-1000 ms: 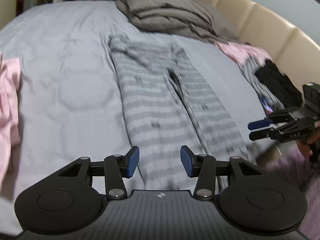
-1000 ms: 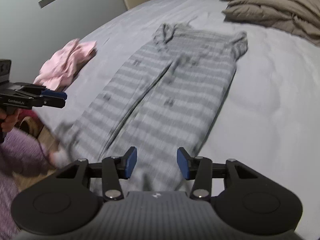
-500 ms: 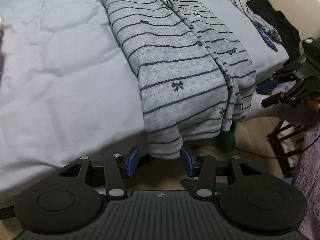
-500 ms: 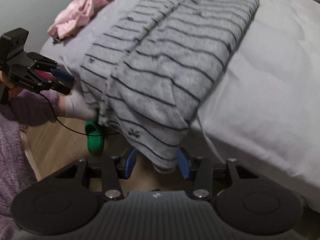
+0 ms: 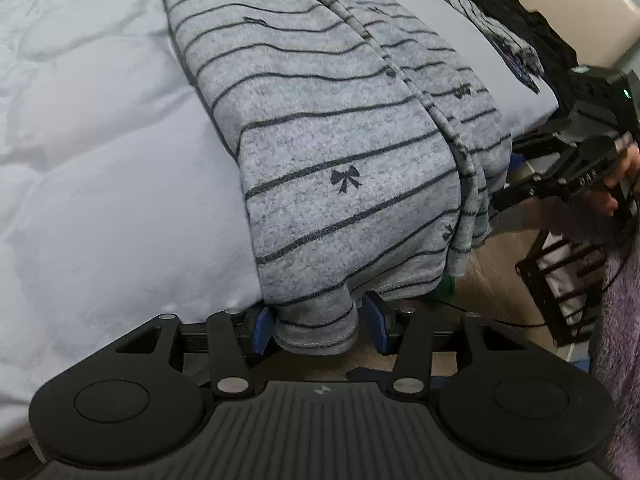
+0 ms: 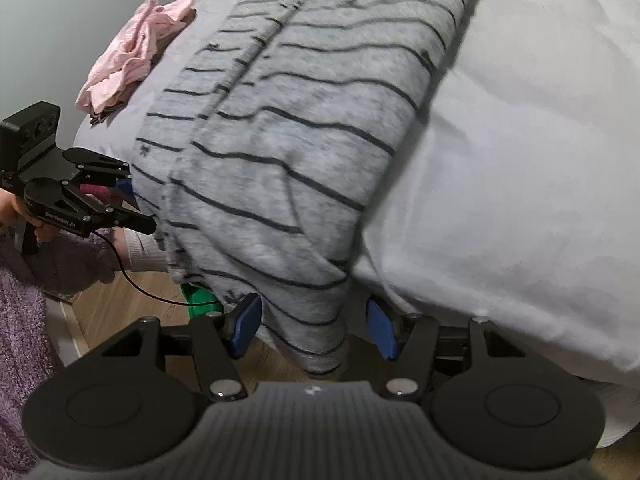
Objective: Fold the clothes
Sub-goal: 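Grasp the shirt hem with both grippers and lift it toward the collar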
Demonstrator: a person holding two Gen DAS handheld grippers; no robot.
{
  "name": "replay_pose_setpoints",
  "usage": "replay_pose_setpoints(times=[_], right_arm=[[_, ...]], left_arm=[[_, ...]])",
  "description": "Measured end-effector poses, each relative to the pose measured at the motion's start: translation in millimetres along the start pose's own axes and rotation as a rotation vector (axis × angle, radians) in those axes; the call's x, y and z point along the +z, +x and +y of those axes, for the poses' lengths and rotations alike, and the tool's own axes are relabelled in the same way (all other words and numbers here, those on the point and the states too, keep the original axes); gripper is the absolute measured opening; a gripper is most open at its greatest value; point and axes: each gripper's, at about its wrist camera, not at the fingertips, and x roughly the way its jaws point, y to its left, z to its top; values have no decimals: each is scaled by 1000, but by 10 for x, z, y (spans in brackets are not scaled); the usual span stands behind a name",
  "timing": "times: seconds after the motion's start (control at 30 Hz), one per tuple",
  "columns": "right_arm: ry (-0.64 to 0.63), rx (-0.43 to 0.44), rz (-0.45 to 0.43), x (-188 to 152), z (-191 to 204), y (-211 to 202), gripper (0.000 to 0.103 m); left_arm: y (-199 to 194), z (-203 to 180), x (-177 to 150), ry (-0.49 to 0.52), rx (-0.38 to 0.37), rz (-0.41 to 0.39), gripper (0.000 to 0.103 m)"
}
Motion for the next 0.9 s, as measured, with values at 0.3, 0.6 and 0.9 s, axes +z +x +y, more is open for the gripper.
replay_pose_setpoints(times=[0.3,0.6,0.9], right_arm=[[-27,65,44,-35,50,56,15],[-24,186,8,-38,157,-409,11],[34,324,-134,287,124,-965,11]], left_arm=[[-19,-20,-22,12,-15,-10,10],[-418,-183,28,60,-155,-23,6],[-996,-5,288,-41,-334,-222,5]])
